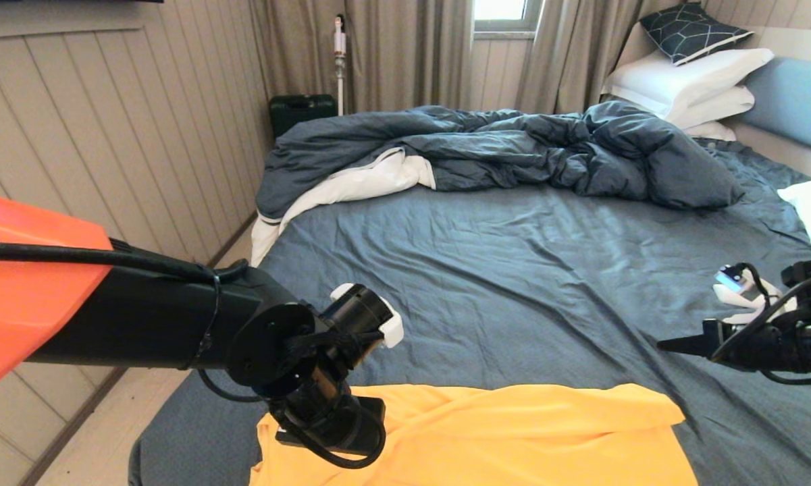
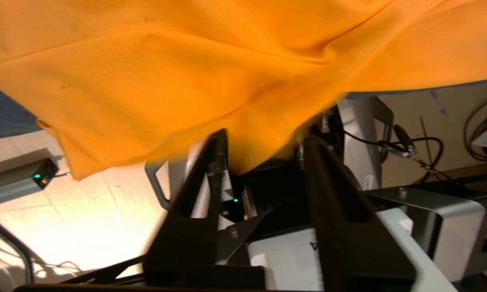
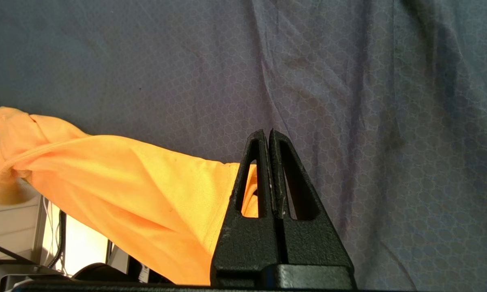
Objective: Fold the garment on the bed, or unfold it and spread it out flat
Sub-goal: Fold the yellow T-shirt
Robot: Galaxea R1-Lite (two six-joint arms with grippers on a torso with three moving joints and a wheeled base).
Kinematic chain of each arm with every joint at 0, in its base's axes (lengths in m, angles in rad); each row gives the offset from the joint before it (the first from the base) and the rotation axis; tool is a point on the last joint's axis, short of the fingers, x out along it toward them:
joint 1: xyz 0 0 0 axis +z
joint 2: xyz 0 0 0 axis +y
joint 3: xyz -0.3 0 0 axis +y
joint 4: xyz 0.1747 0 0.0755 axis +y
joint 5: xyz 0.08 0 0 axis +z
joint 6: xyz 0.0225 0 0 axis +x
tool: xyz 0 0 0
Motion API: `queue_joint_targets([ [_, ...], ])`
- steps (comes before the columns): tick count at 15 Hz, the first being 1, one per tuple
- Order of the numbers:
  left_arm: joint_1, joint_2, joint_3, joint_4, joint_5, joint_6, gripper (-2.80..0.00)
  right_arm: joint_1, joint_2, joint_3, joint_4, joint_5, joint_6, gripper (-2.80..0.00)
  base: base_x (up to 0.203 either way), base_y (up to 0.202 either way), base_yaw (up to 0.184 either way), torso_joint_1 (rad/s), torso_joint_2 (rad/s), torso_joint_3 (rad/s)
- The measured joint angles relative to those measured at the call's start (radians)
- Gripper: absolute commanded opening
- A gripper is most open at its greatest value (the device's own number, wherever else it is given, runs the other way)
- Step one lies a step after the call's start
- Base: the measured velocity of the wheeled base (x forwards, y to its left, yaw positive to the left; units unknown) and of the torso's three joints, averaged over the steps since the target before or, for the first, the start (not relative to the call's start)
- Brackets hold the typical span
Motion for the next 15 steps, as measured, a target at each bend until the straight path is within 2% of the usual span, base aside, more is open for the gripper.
queue_joint_targets([
  [6, -0.003, -0.036, 0.009, -0.021, 0.010, 0.000, 0.00, 0.001, 0.003, 0.005, 0.000, -0.001, -0.001, -2.80, 0.000, 0.000, 0.000, 0.000, 0.00, 0.000],
  [10, 0.098, -0.043, 0.003, -0.099, 0.001, 0.005, 0.00, 0.014, -0.018, 0.029, 0.014, 0.004, 0.011, -2.80, 0.000, 0.000, 0.000, 0.000, 0.00, 0.000],
  [12, 0.188, -0.060, -0.008, -0.105, -0.045, 0.006, 0.00, 0.080, -0.031, 0.047, 0.041, -0.009, 0.043, -2.80, 0.000, 0.000, 0.000, 0.000, 0.00, 0.000],
  [15, 0.312, -0.097, 0.008, -0.100, -0.183, 0.005, 0.00, 0.146, -0.042, 0.049, 0.095, -0.059, 0.080, -2.80, 0.000, 0.000, 0.000, 0.000, 0.00, 0.000],
])
